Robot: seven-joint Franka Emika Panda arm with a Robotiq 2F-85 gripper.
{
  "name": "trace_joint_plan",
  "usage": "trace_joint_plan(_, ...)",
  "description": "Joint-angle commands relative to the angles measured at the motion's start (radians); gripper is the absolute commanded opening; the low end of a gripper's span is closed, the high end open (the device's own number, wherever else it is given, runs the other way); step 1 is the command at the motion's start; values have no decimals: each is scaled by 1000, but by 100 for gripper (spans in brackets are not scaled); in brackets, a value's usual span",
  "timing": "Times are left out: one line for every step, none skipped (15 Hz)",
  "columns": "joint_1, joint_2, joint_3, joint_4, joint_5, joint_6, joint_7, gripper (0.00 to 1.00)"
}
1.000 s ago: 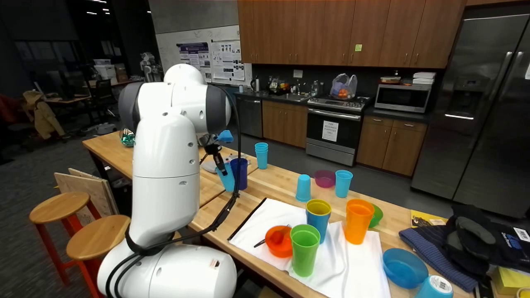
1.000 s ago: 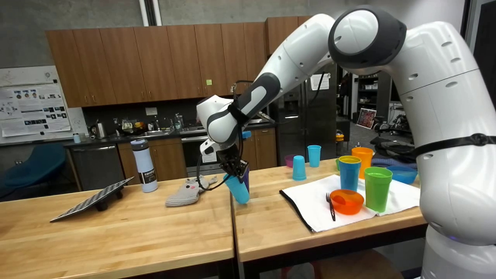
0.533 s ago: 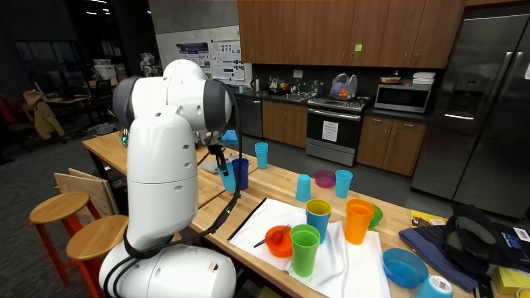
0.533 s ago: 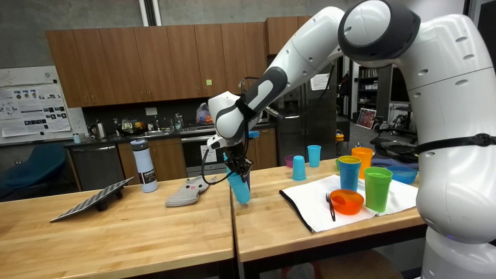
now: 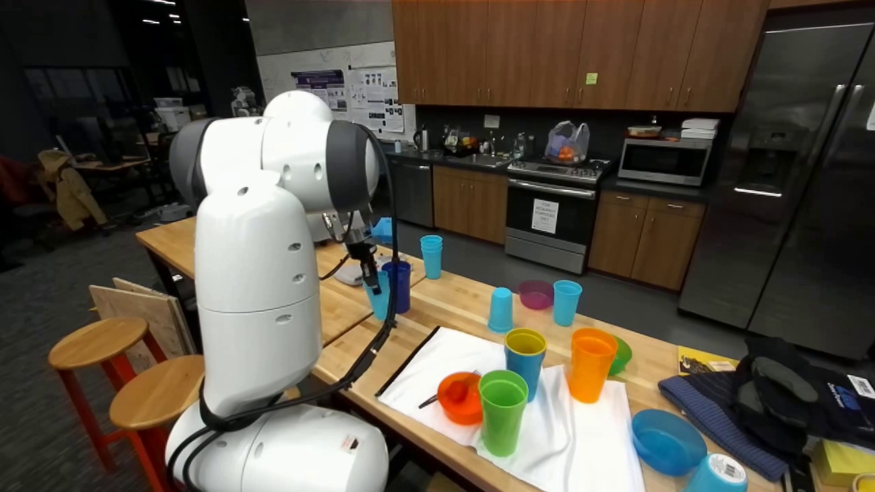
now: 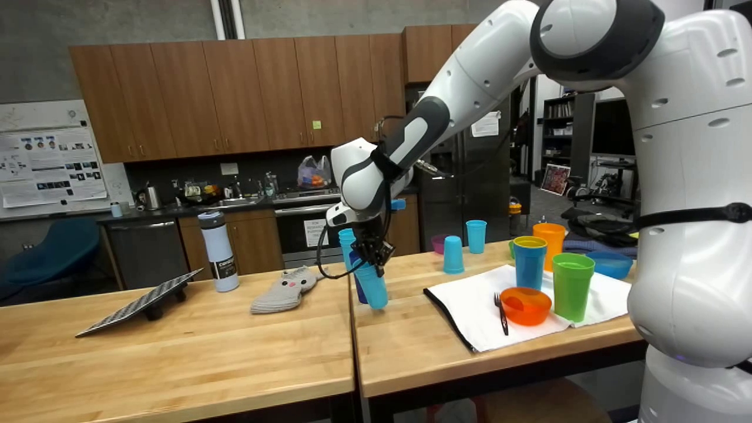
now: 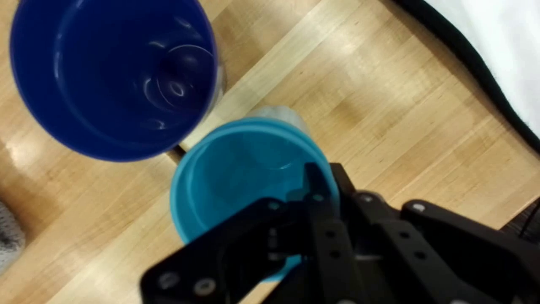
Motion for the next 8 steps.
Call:
trace_joint_plan(-11, -55, -5, -53, 21, 40, -18, 2)
trace_joint_plan(-10, -60, -4, -61, 21, 48, -9, 2)
trace_joint_plan(-15, -65, -6, -64, 24, 50, -20, 2)
trace_joint_plan(-19, -69, -6, -69, 30, 56, -32, 2)
trace_joint_plan(-18, -70, -5, -80, 37, 64, -26, 2)
trace_joint_plan(-22, -72, -7, -85, 45, 67, -35, 2)
trace_joint_plan(-26, -74, -8, -89, 53, 72, -47, 2)
trace_joint_plan(-26, -76, -7, -97, 58, 78, -43, 2)
